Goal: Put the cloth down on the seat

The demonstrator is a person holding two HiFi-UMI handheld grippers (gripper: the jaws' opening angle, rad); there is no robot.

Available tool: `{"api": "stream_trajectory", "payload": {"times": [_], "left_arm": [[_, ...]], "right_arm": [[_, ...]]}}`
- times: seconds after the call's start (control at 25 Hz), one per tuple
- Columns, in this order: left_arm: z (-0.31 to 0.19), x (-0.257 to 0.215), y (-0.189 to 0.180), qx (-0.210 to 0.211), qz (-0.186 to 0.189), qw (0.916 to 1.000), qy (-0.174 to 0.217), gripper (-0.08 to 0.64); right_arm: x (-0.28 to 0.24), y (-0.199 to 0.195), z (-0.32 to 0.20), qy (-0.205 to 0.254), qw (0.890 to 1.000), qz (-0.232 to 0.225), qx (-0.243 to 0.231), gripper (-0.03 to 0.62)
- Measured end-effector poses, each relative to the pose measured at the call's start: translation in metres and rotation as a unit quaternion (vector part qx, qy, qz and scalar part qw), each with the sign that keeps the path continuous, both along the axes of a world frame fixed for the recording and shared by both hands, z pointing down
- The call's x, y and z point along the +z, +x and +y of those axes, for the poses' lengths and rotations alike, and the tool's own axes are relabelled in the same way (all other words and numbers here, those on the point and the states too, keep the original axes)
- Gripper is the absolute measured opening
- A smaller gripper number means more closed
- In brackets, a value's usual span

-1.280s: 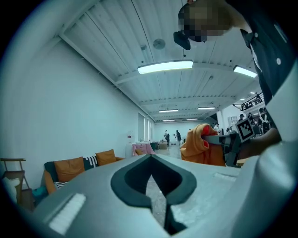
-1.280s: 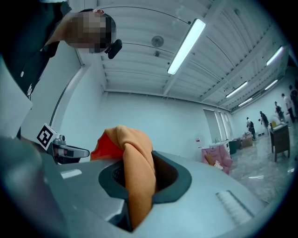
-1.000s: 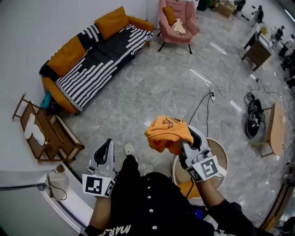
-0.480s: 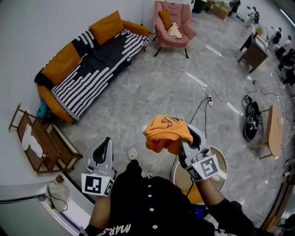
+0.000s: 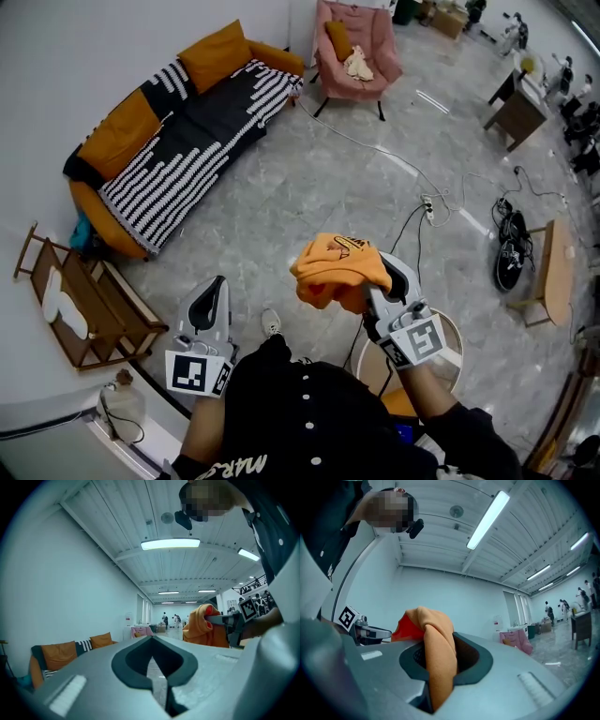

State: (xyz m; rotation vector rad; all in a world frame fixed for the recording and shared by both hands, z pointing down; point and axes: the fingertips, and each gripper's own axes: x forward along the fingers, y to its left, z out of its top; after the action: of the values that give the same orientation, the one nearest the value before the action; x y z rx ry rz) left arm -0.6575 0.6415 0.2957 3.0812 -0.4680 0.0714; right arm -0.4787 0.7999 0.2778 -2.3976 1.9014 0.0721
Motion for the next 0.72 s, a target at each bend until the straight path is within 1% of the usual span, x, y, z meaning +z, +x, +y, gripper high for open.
{"api": "stream_trajectory", "payload": {"times": [0.12, 0.4, 0.52, 0.72], "left_arm": [[-0.018, 0.001, 0.006, 0.003, 0.002, 1.0000, -0.008, 0.001], [-0.048, -0.003, 0.020, 0.016, 0.006, 0.9999, 0.003, 0.001], [-0.059, -0.002, 0.025, 0.021, 0.011, 0.9997, -0.003, 0.001], [-0.092, 0.000, 0.027, 0.009, 0.013, 0.9998, -0.014, 0.001]], "right_arm": [[0.001, 0.008, -0.016, -0.002, 1.000, -0.001, 0.005, 0.081], [-0.001, 0.018, -0.047, -0.001, 1.000, 0.001, 0.012, 0.081], [-0.002, 0.021, -0.060, 0.001, 1.000, 0.001, 0.014, 0.081], [-0.003, 0.029, -0.082, 0.003, 1.000, 0.000, 0.024, 0.081]]}}
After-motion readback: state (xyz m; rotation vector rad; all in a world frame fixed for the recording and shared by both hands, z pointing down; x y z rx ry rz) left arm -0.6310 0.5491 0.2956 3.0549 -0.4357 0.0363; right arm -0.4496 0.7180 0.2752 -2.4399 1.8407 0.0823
